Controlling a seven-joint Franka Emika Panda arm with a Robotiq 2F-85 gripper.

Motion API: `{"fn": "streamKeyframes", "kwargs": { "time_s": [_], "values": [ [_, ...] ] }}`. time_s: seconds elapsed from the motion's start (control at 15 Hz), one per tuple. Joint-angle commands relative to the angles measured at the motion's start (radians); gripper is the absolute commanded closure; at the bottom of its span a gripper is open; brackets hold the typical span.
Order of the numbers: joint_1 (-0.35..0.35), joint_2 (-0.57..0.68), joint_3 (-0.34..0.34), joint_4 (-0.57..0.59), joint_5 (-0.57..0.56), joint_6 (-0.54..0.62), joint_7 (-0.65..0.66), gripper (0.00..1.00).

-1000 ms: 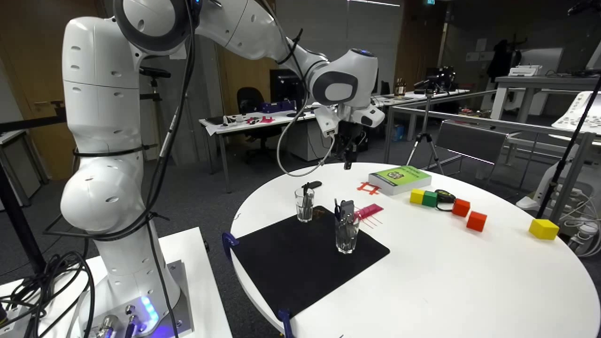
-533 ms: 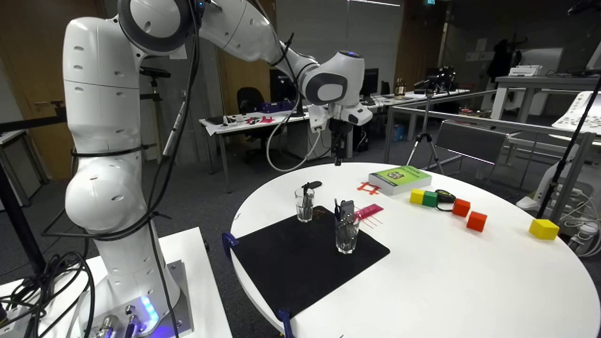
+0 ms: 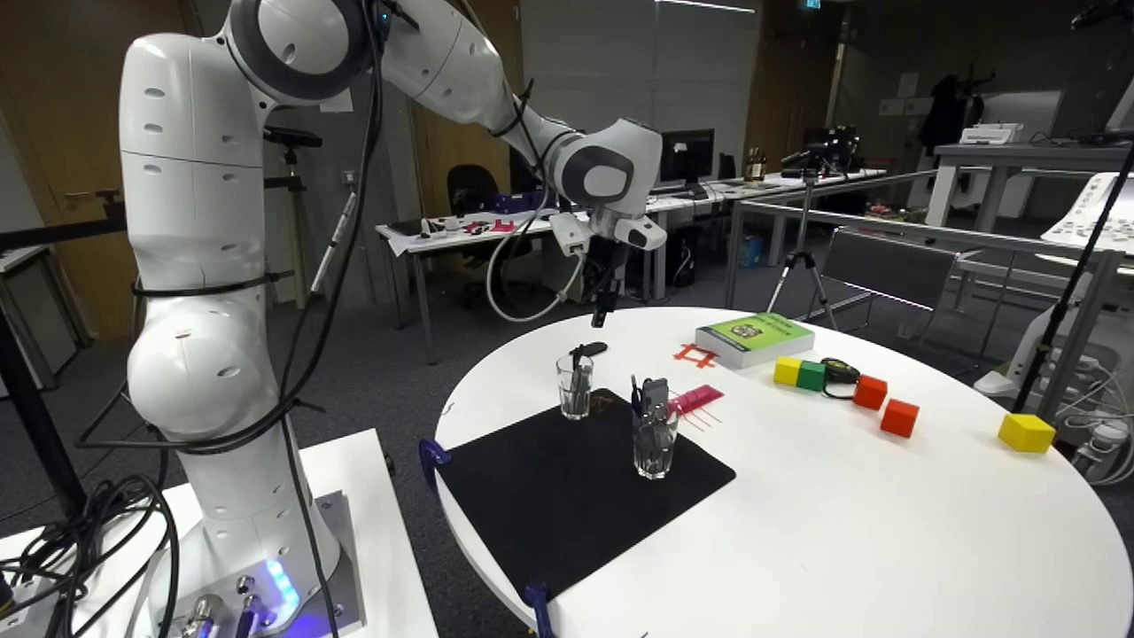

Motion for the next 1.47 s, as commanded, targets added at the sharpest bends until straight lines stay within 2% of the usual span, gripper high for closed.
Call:
{"fn": "streamKeyframes", "kwargs": {
  "time_s": [0.0,0.53,0.73,1.07,1.4],
  "values": [
    [0.004,-0.013,0.008,-0.010,-0.056,-0.058,-0.052,0.00],
    [0.001,0.000,0.009,-0.006,-0.049,-0.040,-0.031,0.00],
    [-0.009,-0.021,0.005,-0.042,-0.043,0.028,-0.072,0.00],
    [-0.008,-0.003,0.014,-0.035,-0.043,0.123,-0.148,0.00],
    [0.005,0.041,0.032,-0.005,-0.053,0.126,-0.197,0.00]
  ]
}}
